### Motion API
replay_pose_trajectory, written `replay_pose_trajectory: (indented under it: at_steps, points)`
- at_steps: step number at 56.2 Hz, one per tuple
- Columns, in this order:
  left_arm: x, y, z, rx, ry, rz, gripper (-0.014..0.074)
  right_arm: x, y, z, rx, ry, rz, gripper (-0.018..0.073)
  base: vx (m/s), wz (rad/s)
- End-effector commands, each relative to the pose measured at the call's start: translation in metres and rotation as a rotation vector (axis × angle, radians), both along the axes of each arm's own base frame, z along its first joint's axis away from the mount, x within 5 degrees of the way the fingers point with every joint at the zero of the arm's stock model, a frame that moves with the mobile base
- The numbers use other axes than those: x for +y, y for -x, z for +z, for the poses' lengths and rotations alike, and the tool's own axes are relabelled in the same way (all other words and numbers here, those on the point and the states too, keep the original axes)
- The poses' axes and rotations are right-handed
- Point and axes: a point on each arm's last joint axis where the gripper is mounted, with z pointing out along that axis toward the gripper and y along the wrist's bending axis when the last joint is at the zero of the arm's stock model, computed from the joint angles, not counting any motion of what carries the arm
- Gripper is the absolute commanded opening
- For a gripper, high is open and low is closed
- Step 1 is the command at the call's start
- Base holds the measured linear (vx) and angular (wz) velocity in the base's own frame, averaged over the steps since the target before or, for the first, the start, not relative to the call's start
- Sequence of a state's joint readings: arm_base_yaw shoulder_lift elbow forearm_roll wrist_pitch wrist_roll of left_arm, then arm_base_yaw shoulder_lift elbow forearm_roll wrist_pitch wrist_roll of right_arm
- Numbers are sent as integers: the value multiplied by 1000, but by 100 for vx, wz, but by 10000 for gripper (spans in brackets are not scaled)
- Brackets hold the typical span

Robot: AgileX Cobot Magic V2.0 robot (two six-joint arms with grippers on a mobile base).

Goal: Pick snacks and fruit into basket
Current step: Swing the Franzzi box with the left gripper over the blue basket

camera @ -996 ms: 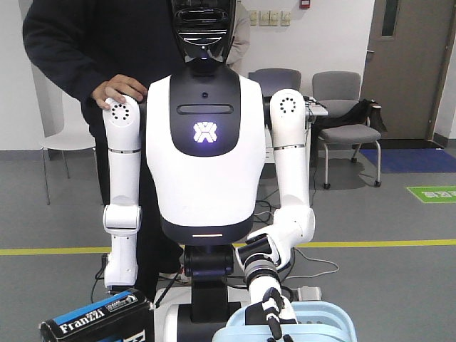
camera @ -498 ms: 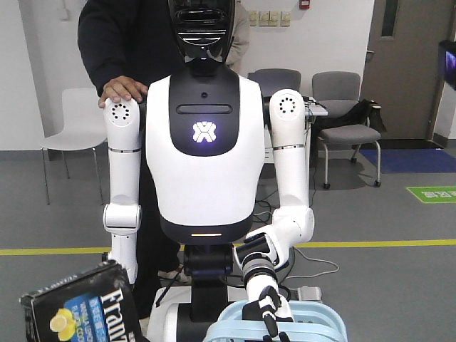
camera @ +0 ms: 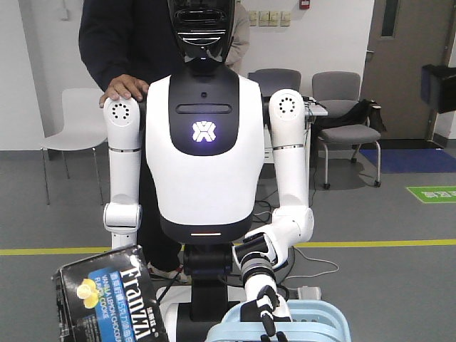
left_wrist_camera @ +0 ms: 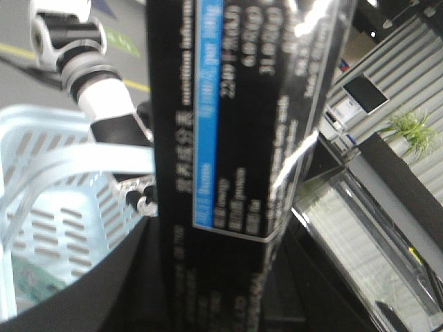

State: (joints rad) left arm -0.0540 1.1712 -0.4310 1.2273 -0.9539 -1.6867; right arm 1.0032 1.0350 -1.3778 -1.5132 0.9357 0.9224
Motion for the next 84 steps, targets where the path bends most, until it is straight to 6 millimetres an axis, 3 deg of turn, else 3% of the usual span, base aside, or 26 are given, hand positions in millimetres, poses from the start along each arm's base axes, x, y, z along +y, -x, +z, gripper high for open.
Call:
replay_pose_trajectory:
  at_steps: [1,22,39,53,70,84]
  points:
    - [-2,-7,12,-28,91,-16,3,-8,6,15,-77,9,-10,-8,0,0]
    - [-17,-26,-32,182,84,-71,3,-8,6,15,-78,10,-10,-8,0,0]
    - [-31,-29,-53,278,128,-149,3,-8,6,14,-75,8,-8,-8,0,0]
    - [-32,-27,-51,267,153,-188,3,-8,6,14,-71,5,-7,-8,0,0]
    - [-34,-20,-55,200,60,-275,3,-8,6,14,-72,6,-7,-7,0,0]
    - [-36,-17,-49,175,115,-322,3,-8,6,14,-72,6,-7,-7,0,0]
